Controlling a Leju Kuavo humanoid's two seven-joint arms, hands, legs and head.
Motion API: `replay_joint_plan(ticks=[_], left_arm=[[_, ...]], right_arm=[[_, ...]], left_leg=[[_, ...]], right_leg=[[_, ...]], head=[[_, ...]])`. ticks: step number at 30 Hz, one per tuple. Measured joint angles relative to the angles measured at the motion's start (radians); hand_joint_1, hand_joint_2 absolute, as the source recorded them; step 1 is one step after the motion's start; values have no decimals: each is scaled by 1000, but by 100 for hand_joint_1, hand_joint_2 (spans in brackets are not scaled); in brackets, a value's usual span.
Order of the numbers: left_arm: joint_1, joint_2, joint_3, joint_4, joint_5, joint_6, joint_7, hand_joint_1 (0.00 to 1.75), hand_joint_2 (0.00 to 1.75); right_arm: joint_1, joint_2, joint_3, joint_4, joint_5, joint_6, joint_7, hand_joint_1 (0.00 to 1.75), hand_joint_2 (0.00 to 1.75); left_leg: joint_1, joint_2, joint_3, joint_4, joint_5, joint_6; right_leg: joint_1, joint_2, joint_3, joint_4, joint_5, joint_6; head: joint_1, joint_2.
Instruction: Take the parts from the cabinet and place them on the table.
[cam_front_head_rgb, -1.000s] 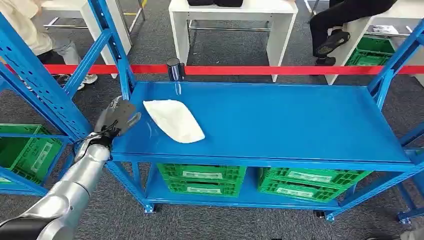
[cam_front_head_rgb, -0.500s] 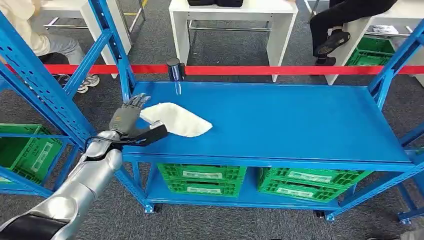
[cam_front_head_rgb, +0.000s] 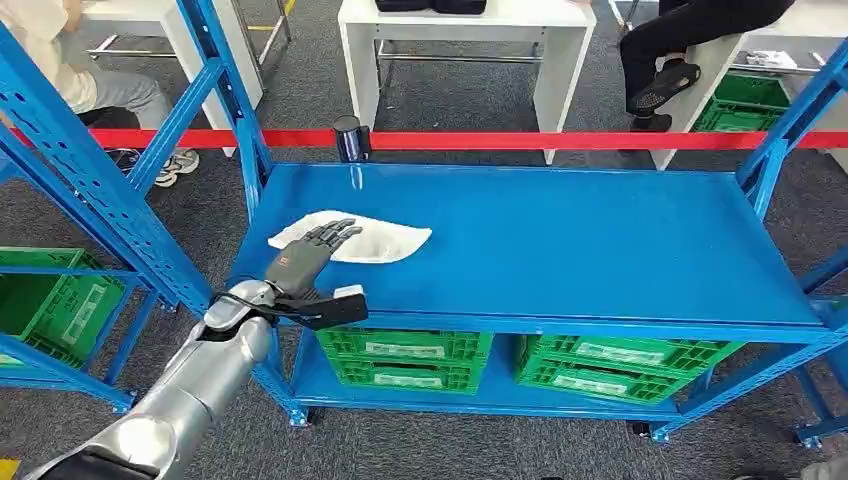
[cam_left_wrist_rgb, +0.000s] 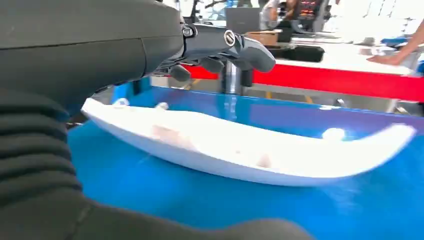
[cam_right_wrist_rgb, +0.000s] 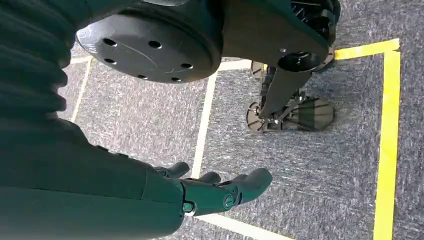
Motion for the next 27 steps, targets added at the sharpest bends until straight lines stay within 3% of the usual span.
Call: replay_joint_plan(ticks=[5, 6, 15, 22, 25, 26, 27], left_arm=[[26, -3, -22, -63, 29, -22, 11, 0, 175], [29, -3, -24, -70, 36, -14, 26, 0, 0], [30, 3, -18, -69, 60, 193, 166, 0, 0], [29, 8, 5, -52, 61, 189, 196, 0, 0], [28, 9, 22, -39, 91, 148, 177, 0, 0], [28, 9, 29, -35, 100, 134, 170, 0, 175], [28, 9, 35, -30, 110, 119, 163, 0, 175]], right_arm=[[1, 0, 0, 0, -2, 0, -1, 0, 175], [1, 0, 0, 0, -3, -1, -2, 0, 175], [6, 0, -5, 0, -11, -11, -12, 0, 175], [11, 0, -6, 0, -7, -16, -5, 0, 175], [11, 0, -6, 0, -7, -16, -4, 0, 175], [11, 0, -6, 0, -7, -16, -3, 0, 175], [11, 0, -6, 0, -8, -16, -3, 0, 175]], left_leg=[[0, 0, 0, 0, 0, 0], [0, 0, 0, 0, 0, 0], [0, 0, 0, 0, 0, 0], [0, 0, 0, 0, 0, 0], [0, 0, 0, 0, 0, 0], [0, 0, 0, 0, 0, 0], [0, 0, 0, 0, 0, 0]], right_leg=[[0, -1, 0, 0, 0, 0], [0, 0, 0, 0, 0, 0], [0, -1, 0, 0, 0, 0], [0, -1, 0, 0, 0, 0], [0, -1, 0, 0, 0, 0], [0, -1, 0, 0, 0, 0], [0, 0, 0, 0, 0, 0]], head=[[0, 0], [0, 0], [0, 0], [0, 0], [0, 0], [0, 0], [0, 0]])
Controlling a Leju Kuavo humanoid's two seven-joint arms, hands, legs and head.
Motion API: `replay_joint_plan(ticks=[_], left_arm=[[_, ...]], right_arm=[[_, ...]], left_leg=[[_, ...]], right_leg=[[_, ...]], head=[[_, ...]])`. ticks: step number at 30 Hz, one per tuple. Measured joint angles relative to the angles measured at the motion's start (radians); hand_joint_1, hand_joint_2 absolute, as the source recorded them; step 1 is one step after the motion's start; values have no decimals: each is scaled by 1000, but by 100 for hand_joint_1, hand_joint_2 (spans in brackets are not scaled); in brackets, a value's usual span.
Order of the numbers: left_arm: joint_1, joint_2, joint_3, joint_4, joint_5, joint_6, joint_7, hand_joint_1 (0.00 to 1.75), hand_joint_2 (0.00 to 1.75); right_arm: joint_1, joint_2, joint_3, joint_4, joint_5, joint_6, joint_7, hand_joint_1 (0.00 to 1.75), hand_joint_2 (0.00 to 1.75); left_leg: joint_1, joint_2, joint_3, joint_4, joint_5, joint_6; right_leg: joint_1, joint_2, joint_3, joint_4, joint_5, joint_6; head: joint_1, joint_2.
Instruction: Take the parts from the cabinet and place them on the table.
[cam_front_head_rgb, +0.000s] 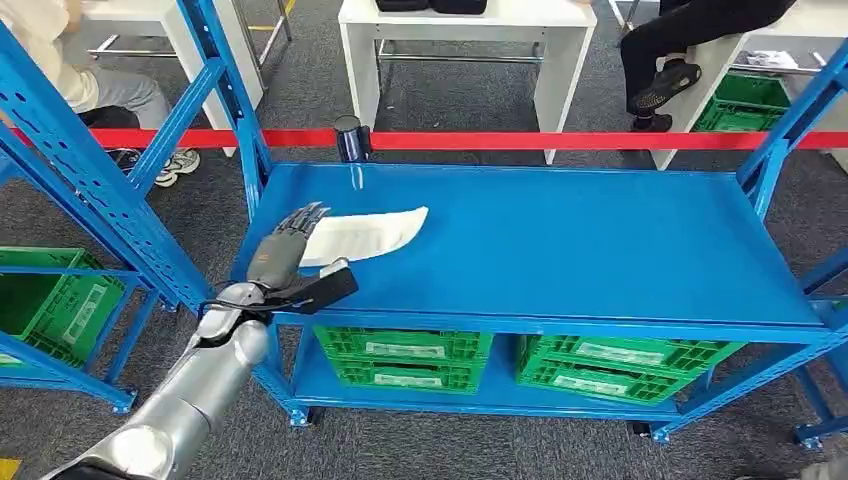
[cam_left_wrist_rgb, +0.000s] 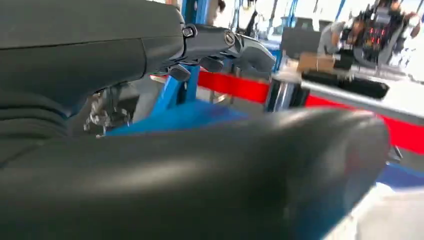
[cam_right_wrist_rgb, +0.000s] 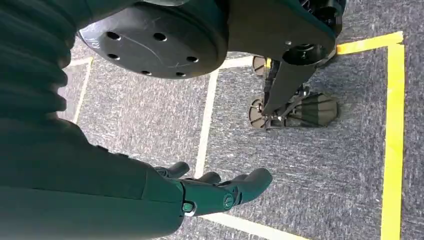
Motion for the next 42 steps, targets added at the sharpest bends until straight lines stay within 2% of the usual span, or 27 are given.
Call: replay_joint_plan(ticks=[8, 22, 29, 42], left_arm=[[-22, -10, 38, 47, 25, -70, -10, 0, 175], [-53, -21, 51, 101, 9, -95, 20, 0, 175], [-68, -26, 51, 130, -3, -130, 38, 0, 175], [-74, -22, 52, 175, -1, -153, 41, 0, 175]], right_arm=[[-3, 0, 0, 0, 4, 0, -1, 0, 175], [-7, 0, 0, 0, -2, 0, 3, 0, 175], [-7, 0, -2, 0, -6, -1, 3, 0, 175], [-7, 0, -2, 0, -3, 0, -11, 0, 175]], left_leg=[[0, 0, 0, 0, 0, 0], [0, 0, 0, 0, 0, 0], [0, 0, 0, 0, 0, 0], [0, 0, 0, 0, 0, 0]], right_leg=[[0, 0, 0, 0, 0, 0], [0, 0, 0, 0, 0, 0], [0, 0, 0, 0, 0, 0], [0, 0, 0, 0, 0, 0]], head=[[0, 0], [0, 0], [0, 0], [0, 0]])
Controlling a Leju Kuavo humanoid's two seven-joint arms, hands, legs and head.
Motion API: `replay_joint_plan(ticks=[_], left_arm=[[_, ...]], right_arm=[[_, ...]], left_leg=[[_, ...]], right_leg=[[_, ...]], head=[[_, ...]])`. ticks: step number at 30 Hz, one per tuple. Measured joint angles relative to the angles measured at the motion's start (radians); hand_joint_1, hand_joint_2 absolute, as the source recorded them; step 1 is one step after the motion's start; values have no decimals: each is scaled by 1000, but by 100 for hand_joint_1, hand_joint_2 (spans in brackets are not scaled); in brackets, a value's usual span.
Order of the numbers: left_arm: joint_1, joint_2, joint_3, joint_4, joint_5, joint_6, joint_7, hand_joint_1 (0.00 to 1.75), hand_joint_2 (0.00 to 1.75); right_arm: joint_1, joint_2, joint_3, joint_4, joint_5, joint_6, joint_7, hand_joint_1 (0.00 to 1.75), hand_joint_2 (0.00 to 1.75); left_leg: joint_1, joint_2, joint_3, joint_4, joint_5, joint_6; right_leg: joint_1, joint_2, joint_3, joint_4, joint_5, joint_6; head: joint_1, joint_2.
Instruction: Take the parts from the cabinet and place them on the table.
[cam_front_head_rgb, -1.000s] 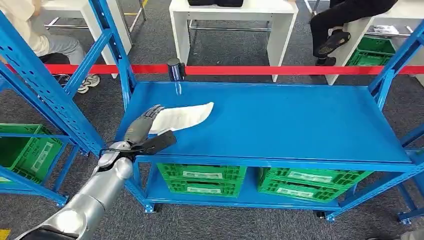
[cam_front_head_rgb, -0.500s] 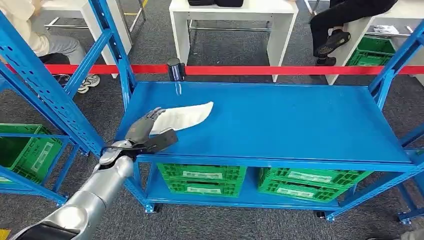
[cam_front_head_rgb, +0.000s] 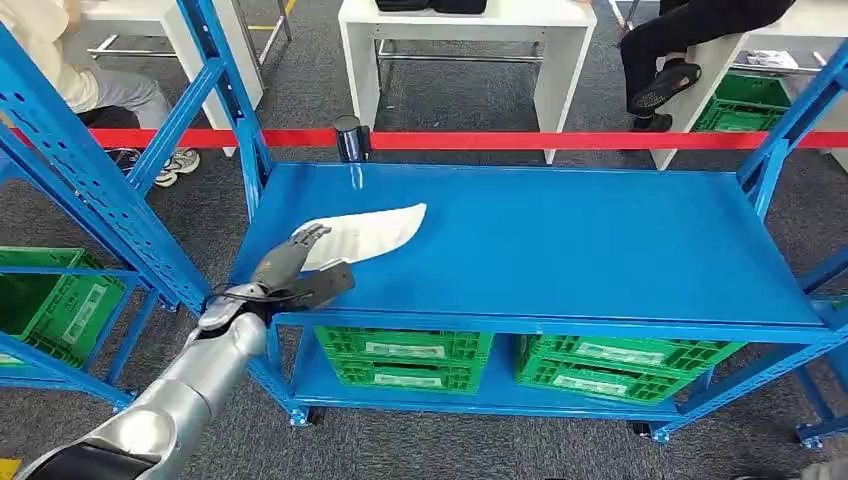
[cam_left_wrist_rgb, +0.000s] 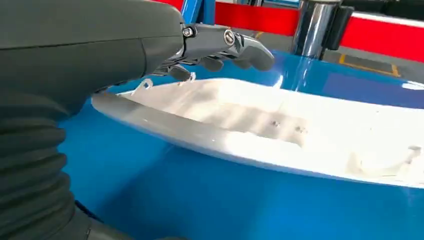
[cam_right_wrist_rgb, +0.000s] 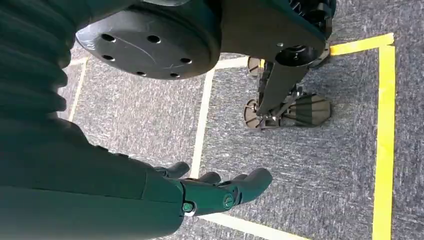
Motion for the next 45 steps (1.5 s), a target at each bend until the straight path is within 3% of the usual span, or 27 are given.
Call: replay_joint_plan(ticks=[3, 4, 28, 45], left_arm=[[0, 2, 2, 7, 6, 0, 5, 0, 175], [0, 3, 3, 9, 8, 0, 7, 175, 175], [-26, 14, 16, 23, 11, -21, 40, 175, 175], [-29, 11, 28, 19, 26, 2, 13, 175, 175]], right_arm=[[0, 0, 0, 0, 2, 0, 1, 0, 175], [0, 0, 0, 0, 3, 1, 1, 0, 175], [2, 0, -11, 0, -13, -2, -5, 0, 175], [3, 0, -17, 0, -10, -2, -8, 0, 175]], left_leg=[[0, 0, 0, 0, 0, 0], [0, 0, 0, 0, 0, 0], [0, 0, 2, 0, 0, 0], [0, 0, 2, 0, 0, 0]], right_leg=[[0, 0, 0, 0, 0, 0], [0, 0, 0, 0, 0, 0], [0, 0, 1, 0, 0, 0], [0, 0, 2, 0, 0, 0]], head=[[0, 0], [0, 0], [0, 0], [0, 0]])
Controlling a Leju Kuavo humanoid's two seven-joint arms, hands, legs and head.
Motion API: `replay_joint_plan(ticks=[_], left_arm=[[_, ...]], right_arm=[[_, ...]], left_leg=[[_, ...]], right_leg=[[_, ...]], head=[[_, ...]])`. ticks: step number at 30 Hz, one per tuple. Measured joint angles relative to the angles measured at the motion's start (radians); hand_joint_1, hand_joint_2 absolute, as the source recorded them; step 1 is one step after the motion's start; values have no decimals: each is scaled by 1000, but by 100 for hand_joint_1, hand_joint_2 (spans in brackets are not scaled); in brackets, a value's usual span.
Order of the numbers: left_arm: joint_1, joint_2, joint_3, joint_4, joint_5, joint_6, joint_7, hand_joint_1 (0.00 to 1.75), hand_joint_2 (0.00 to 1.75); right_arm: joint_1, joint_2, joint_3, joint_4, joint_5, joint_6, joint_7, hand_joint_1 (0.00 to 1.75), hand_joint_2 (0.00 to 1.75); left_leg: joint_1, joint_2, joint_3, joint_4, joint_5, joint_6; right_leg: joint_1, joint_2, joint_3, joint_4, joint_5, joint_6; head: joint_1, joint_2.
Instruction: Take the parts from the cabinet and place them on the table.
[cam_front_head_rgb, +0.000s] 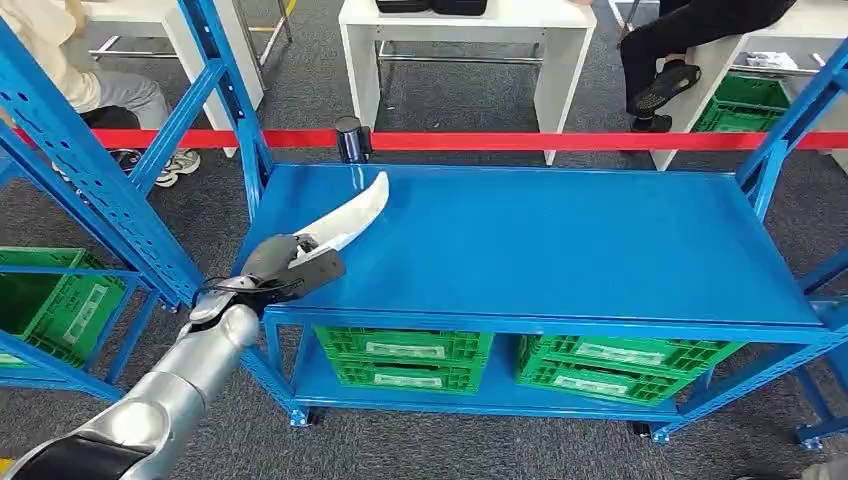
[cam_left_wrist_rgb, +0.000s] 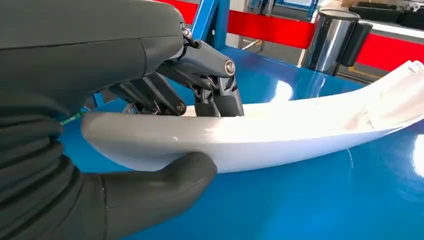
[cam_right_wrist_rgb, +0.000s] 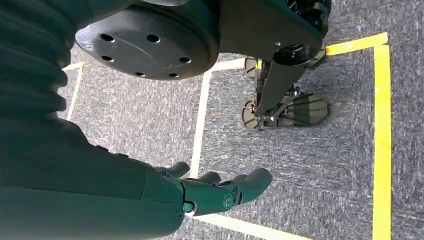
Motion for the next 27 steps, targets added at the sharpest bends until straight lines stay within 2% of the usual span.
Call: replay_joint_plan(ticks=[7, 11, 15, 27], left_arm=[[8, 0, 3, -9, 4, 41, -31, 175, 175], [19, -5, 2, -30, -41, 131, -33, 175, 175], [19, -10, 0, -60, -76, 174, -23, 175, 175], [20, -16, -5, -171, -100, 183, -23, 175, 175]], right_arm=[[0, 0, 0, 0, 1, 1, -6, 0, 175], [0, 0, 0, 0, 1, 1, -8, 0, 175], [1, 0, 0, 0, 1, 2, -10, 0, 175], [4, 0, 0, 0, 1, 3, -10, 0, 175]], left_leg=[[0, 0, 0, 0, 0, 0], [0, 0, -1, 0, 0, 0], [0, 0, -1, 0, 0, 0], [0, 0, -2, 0, 0, 0]], right_leg=[[0, 0, 0, 0, 0, 0], [0, 0, -1, 0, 0, 0], [0, 0, -2, 0, 0, 0], [0, 0, -2, 0, 0, 0]], head=[[0, 0], [0, 0], [0, 0], [0, 0]])
